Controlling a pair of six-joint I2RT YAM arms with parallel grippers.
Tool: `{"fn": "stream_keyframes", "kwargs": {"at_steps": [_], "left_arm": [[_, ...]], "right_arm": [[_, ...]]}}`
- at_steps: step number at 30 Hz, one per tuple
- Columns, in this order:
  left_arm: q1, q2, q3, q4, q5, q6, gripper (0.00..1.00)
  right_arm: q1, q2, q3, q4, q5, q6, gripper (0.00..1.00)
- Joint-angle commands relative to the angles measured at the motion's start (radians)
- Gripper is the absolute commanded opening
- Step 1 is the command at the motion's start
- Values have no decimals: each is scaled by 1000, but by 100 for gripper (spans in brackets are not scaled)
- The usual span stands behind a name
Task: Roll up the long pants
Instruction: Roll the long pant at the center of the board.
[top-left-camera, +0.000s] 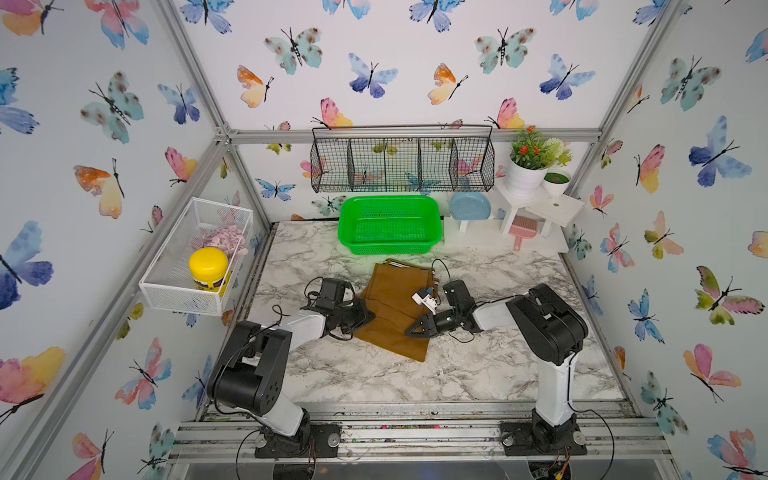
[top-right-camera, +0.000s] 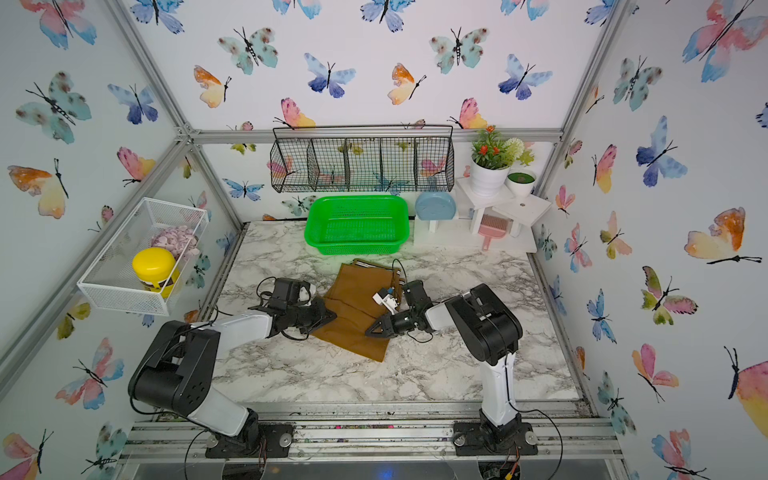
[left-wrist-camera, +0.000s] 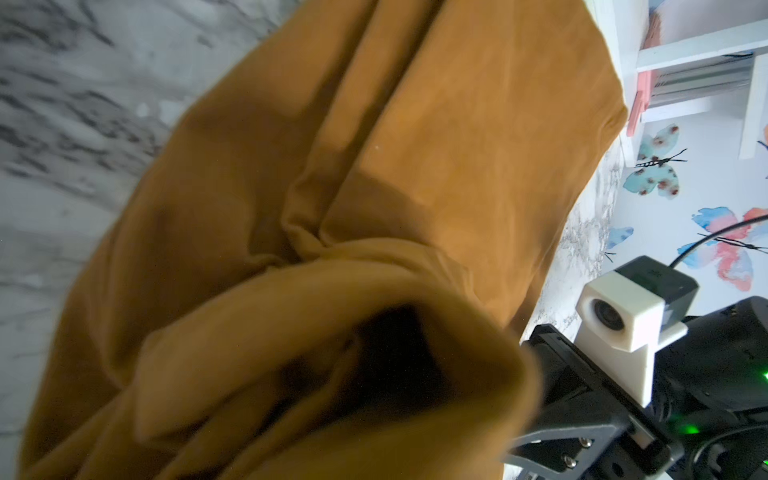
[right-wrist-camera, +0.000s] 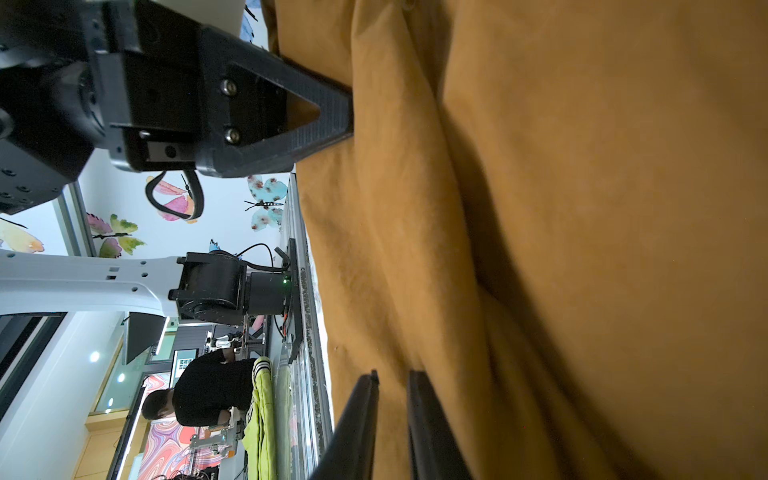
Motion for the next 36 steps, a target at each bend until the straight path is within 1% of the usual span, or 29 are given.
{"fn": "stream_keyframes", "kwargs": {"at_steps": [1,3,5,7,9,11,13,15,17,18,20,22,24,25,30,32,34,36], "left_arm": [[76,30,-63,-44,-98,27,0],[77,39,-68,-34,-91,29,0],[75,50,-70,-17,-72,23,0],[75,63,-68,-8,-63,21,0],[75,71,-67,-3,-55,20,0],[75,75,-68,3,-52,16,0],[75,71,-75,18,-48,9,0],[75,69,-79,23,-47,3,0],[75,69,-79,25,-47,3,0],[75,68,-79,27,-47,3,0],[75,67,-80,30,-47,-2,0],[75,62,-81,34,-47,-6,0],[74,60,-79,33,-47,-6,0],[75,59,-79,30,-15,-6,0],[76,54,-79,25,-20,-5,0],[75,55,-78,25,-21,-7,0],[77,57,-81,27,-22,-8,0],[77,57,-81,29,-22,-9,0]], "right_arm": [[-5,69,-63,-228,192,-11,19],[-5,33,-64,-237,219,-3,20],[3,-36,-51,-283,285,-17,20],[21,-122,-3,-384,398,-53,22],[43,-188,59,-481,496,-95,27],[70,-234,123,-564,588,-131,36],[121,-268,187,-632,685,-182,44],[190,-294,227,-664,769,-239,47],[283,-323,232,-649,870,-298,52],[336,-326,235,-653,936,-329,53],[414,-314,242,-666,1021,-374,55],[468,-288,250,-693,1073,-400,55],[500,-268,246,-701,1119,-415,56],[512,-259,242,-703,1145,-421,56],[535,-203,273,-729,1227,-431,57],[542,-174,297,-741,1247,-439,59],[548,-135,327,-759,1250,-456,67],[563,-91,357,-777,1275,-465,68]]}}
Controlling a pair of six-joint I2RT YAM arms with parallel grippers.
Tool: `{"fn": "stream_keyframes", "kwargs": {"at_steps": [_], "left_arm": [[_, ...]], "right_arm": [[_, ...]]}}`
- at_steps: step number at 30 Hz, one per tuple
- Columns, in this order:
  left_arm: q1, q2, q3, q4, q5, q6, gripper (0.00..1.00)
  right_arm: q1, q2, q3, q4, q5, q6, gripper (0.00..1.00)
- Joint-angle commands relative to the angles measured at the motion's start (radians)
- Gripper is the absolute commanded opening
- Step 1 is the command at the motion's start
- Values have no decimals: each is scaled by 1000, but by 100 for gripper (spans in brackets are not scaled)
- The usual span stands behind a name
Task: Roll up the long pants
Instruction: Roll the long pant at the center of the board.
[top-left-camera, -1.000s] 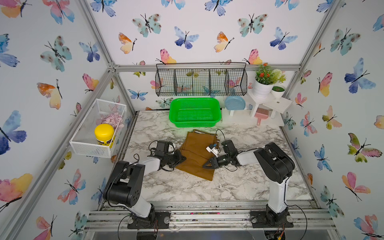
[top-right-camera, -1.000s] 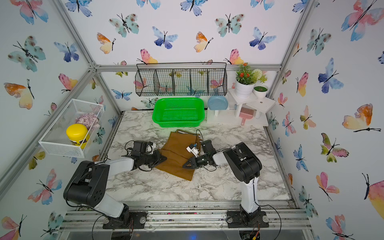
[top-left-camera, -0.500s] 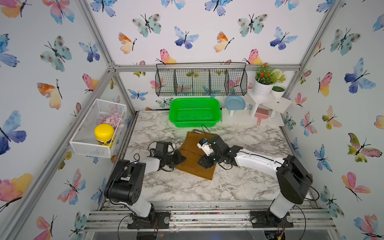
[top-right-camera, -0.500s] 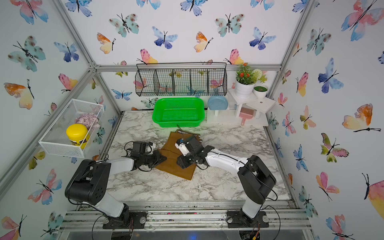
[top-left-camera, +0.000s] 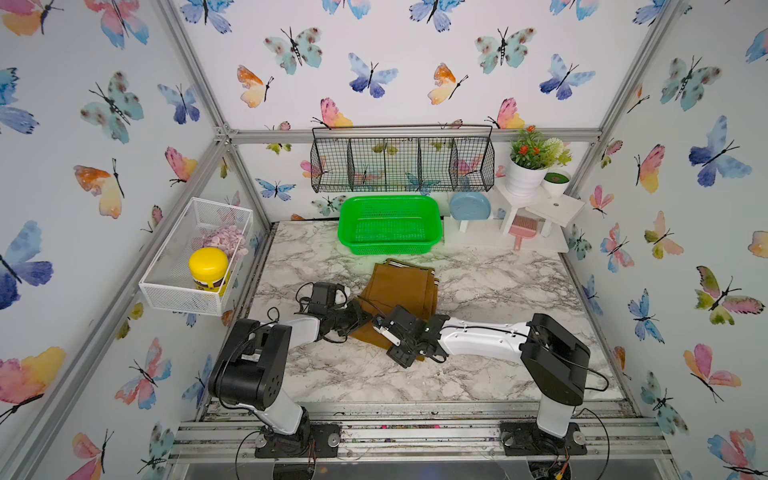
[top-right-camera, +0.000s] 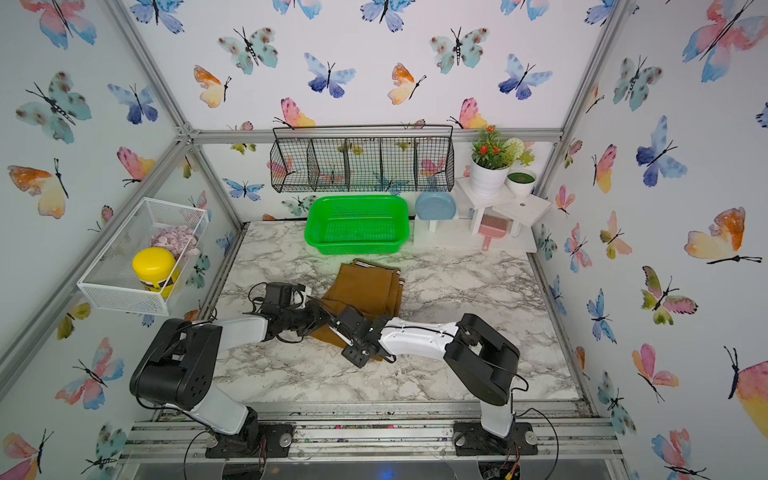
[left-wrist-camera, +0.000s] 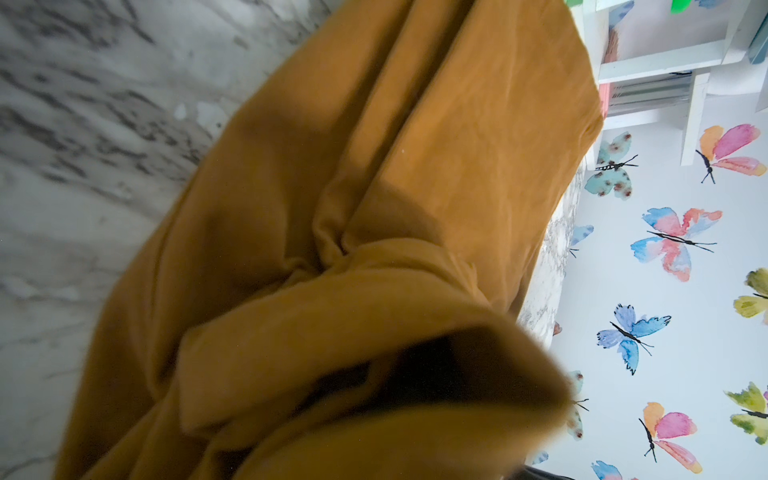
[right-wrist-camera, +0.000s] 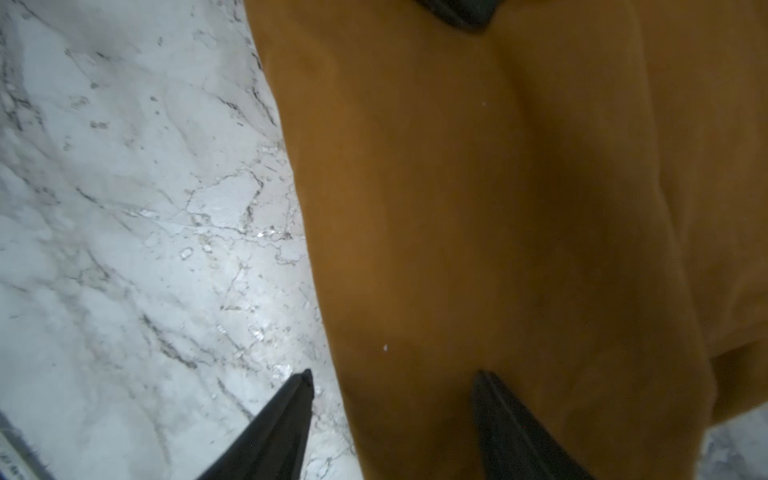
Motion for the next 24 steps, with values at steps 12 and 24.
{"fn": "stream_keyframes", "kwargs": {"at_steps": [12,24], "left_arm": [[27,36,-30,-76,-104,-4,0],[36,14,-27,-98,-99,2,0]], "right_arm": [[41,148,71,-49,134,-20,67],[38,237,55,-25,160,22,24]]}}
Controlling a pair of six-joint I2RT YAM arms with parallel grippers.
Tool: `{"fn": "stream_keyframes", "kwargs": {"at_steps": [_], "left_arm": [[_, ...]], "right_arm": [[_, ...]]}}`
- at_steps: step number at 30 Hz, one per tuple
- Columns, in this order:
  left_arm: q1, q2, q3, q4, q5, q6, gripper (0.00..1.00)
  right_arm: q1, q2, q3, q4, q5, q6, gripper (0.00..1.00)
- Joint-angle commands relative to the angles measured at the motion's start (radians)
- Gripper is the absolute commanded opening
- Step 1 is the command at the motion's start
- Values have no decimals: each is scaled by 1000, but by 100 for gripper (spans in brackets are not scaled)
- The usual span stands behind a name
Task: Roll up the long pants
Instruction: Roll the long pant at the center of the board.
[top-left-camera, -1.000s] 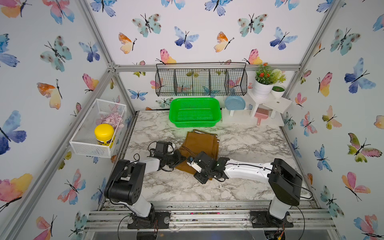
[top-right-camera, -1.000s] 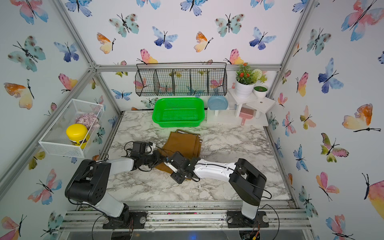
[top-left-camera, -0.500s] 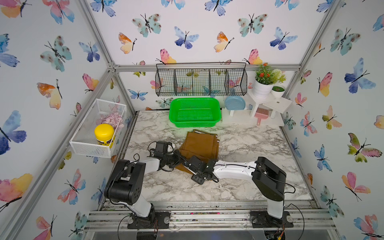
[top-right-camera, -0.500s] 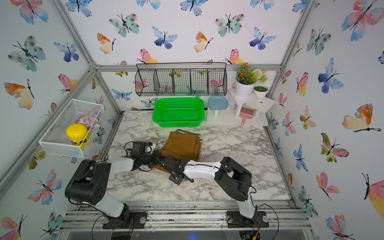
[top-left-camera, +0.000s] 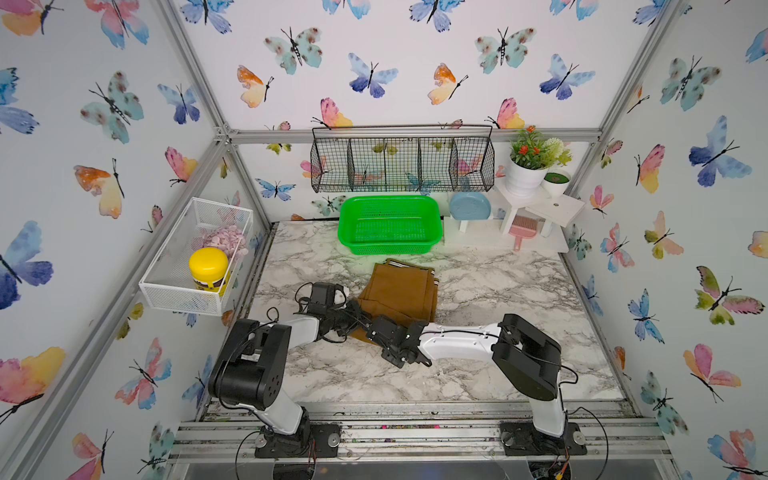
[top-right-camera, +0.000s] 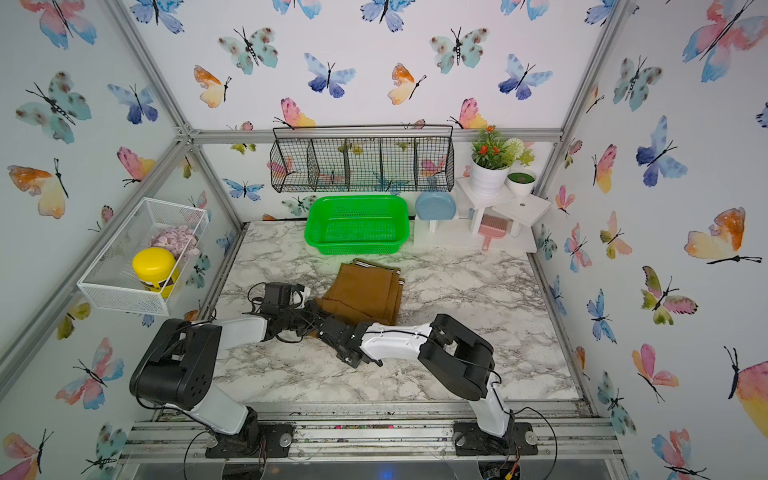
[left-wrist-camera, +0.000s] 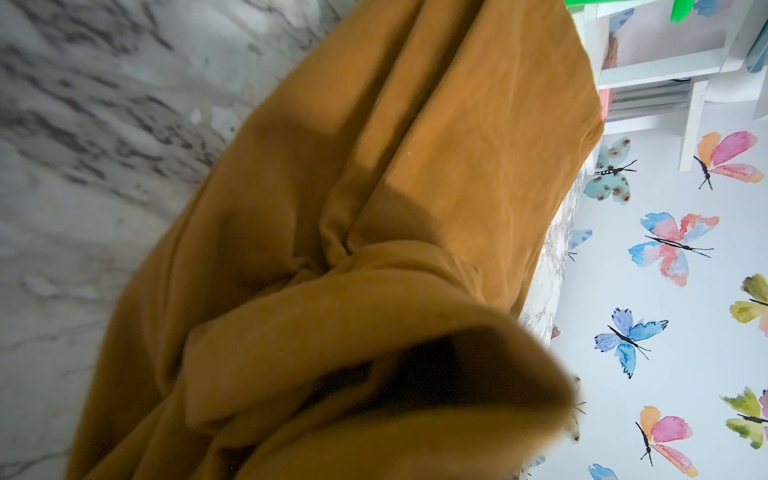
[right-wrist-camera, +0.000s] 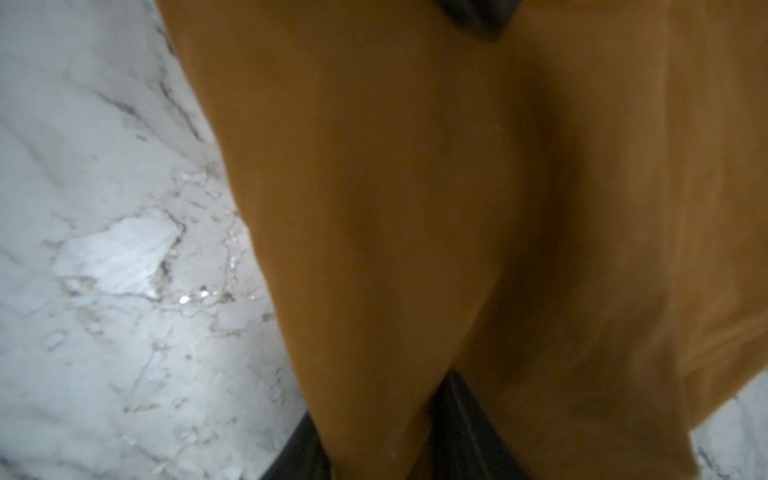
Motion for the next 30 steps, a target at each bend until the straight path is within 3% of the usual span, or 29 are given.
{"fn": "stream_keyframes", "kwargs": {"at_steps": [1,6,12,17,24,27,30], "left_arm": [[28,11,-25,-100,-101,10,0],[44,-39,-19,-135,-107,7,0],[82,-189,4,-232,-180,-1,0],[87,-340,68,-344,-248,5,0],[88,-402,135,-455,-294,53,0],[90,-407,123,-449,-284,46,0],[91,-407,118,-440,-272,40,0]], "right_arm": [[-19,107,-29,-19,-33,28,22],[-37,79,-51,-12,-115,52,11],[-91,-18,-61,-20,-337,94,10],[-116,-47,-16,-52,-592,142,10],[-146,-82,-2,18,-971,226,11],[-180,-84,-8,92,-1183,313,12],[-218,-103,-71,282,-1370,468,13]]}}
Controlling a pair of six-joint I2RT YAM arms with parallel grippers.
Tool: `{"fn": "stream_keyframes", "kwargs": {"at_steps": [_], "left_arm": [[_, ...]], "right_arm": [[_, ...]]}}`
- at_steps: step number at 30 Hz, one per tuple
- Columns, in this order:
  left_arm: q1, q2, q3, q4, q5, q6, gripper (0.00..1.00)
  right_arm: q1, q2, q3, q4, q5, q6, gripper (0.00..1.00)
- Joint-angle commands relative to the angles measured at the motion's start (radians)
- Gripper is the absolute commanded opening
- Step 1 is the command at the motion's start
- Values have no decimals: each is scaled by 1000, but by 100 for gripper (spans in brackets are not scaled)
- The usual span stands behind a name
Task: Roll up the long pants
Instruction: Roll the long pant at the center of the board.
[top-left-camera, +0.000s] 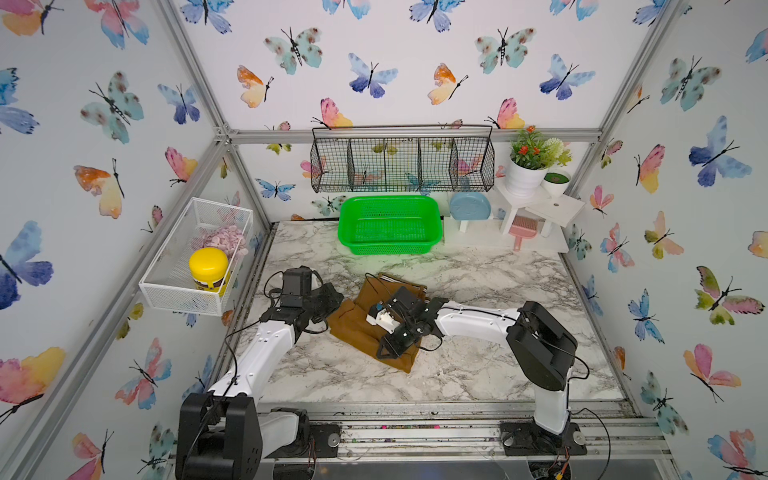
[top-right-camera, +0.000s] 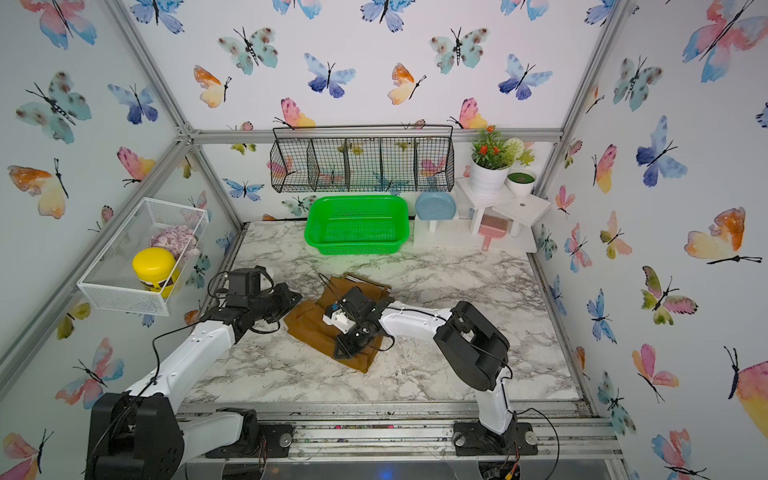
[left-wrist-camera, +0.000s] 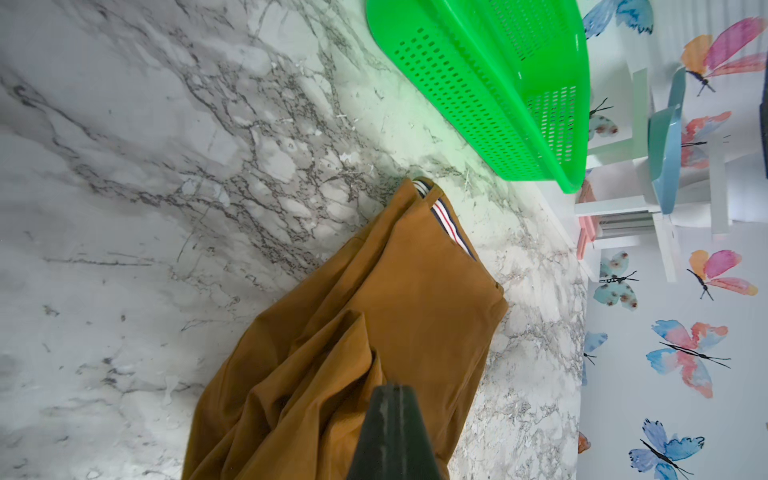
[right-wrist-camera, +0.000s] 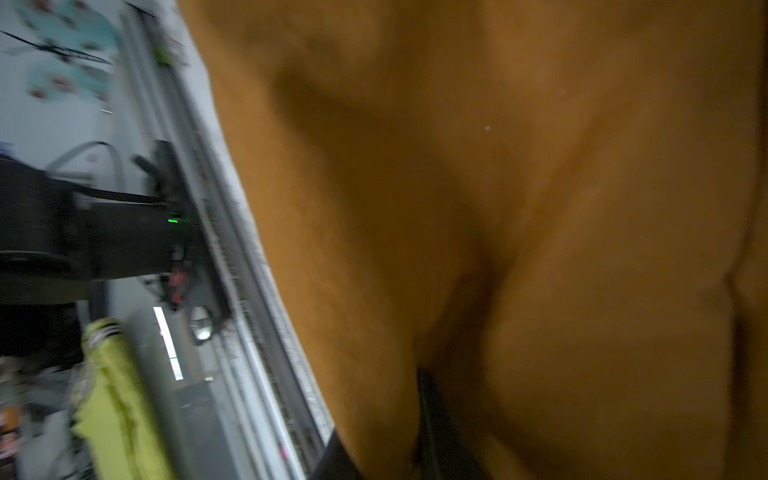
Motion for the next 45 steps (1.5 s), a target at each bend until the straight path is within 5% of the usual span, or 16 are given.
{"fn": "stream_keyframes", "kwargs": {"at_steps": [1,8,17,28,38,45], "left_arm": [[6,-11,-1,-35,-5,14,0],[13,-24,13,-45,5,15,0],[18,-58,69,-86,15,23,0],[18,-64,83,-97,35,27,0],[4,-10,76,-44,89,-9,0],[-90,32,112,-25,45,-33,0]], "right_arm": [[-33,-50,-71,257,-404,227,13],[-122,1,-209,996,-589,840,15],[-252,328,-131,2105,-535,1750,15],[-363,351,-97,1855,-541,1543,15],[-413,453,-166,1964,-519,1572,15],[-465,517,-191,2008,-516,1566,14]]}}
